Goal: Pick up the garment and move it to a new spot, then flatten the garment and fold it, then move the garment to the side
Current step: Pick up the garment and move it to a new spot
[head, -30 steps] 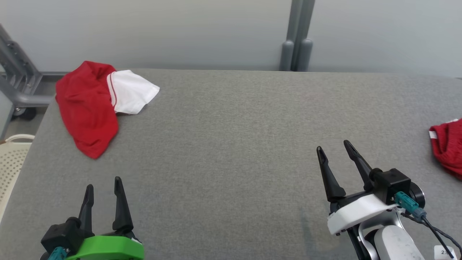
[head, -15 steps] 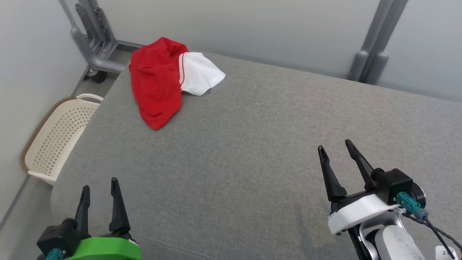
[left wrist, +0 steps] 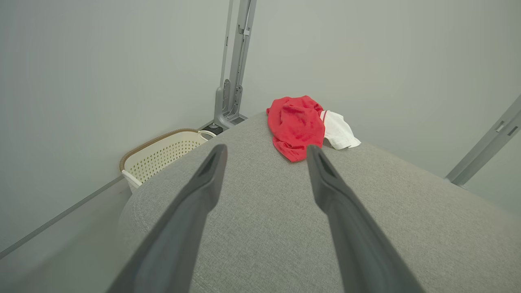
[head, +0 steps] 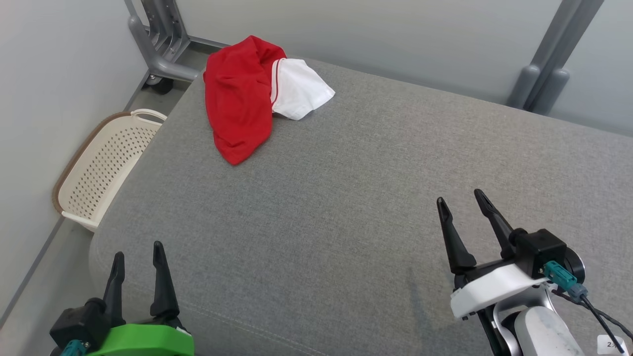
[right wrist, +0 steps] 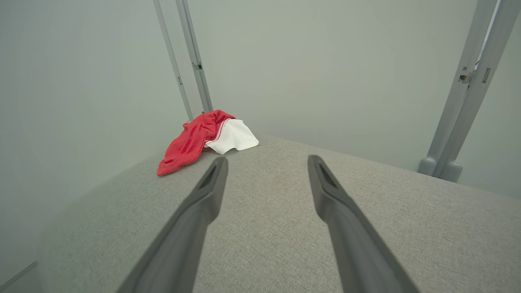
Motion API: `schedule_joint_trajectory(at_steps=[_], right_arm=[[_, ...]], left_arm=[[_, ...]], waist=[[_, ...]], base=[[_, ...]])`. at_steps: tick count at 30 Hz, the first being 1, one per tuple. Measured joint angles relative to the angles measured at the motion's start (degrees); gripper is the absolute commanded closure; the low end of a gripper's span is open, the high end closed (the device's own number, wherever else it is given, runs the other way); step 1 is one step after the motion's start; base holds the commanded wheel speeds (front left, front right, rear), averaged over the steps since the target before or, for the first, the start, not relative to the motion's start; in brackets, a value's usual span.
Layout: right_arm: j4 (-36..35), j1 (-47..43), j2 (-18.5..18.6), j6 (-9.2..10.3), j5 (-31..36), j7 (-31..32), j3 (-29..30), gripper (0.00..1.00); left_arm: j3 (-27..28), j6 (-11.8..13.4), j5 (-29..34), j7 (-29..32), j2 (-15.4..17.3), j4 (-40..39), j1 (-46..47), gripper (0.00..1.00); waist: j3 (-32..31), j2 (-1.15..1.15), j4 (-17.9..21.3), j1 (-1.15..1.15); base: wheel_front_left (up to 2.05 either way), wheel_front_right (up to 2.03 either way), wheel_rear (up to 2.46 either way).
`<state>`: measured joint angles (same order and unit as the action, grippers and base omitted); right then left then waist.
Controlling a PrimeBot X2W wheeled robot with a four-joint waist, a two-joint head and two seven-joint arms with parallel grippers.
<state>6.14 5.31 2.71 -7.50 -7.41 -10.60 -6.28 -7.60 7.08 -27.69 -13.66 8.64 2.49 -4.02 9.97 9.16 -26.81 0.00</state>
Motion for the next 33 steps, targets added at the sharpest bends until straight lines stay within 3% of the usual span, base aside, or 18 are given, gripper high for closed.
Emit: schedule_joint_trajectory(at_steps=[8, 20, 25, 33], right_arm=[[-1.5, 0.7, 0.0, 0.0, 1.1, 0.5, 0.9, 0.0], [-5.8, 4.4, 0.0, 0.0, 4.7, 2.9, 1.5, 0.0], [-6.9, 6.2, 0.1, 0.0, 5.4, 3.5, 1.5, 0.0], [-9.8, 10.2, 1.6, 0.0, 5.7, 4.8, 0.2, 0.0]], left_arm=[[0.7, -1.8, -0.5, 0.7, 3.0, 0.8, 6.0, 0.0], [0.5, -5.4, 2.1, 8.9, 11.6, 5.0, 27.7, 0.0], [1.1, -7.0, 2.1, 12.7, 14.5, 11.0, 39.2, 0.0], [2.9, -7.4, -0.6, 19.3, 17.1, 25.0, 54.4, 0.0]], waist=[[2.0, 0.0, 1.7, 0.0], [8.2, 0.0, 4.0, 0.0], [11.6, 0.0, 5.8, 0.0], [17.5, -0.01, 10.1, 0.01]], base=[[0.0, 0.0, 0.0], [0.0, 0.0, 0.0], [0.0, 0.0, 0.0], [0.0, 0.0, 0.0]])
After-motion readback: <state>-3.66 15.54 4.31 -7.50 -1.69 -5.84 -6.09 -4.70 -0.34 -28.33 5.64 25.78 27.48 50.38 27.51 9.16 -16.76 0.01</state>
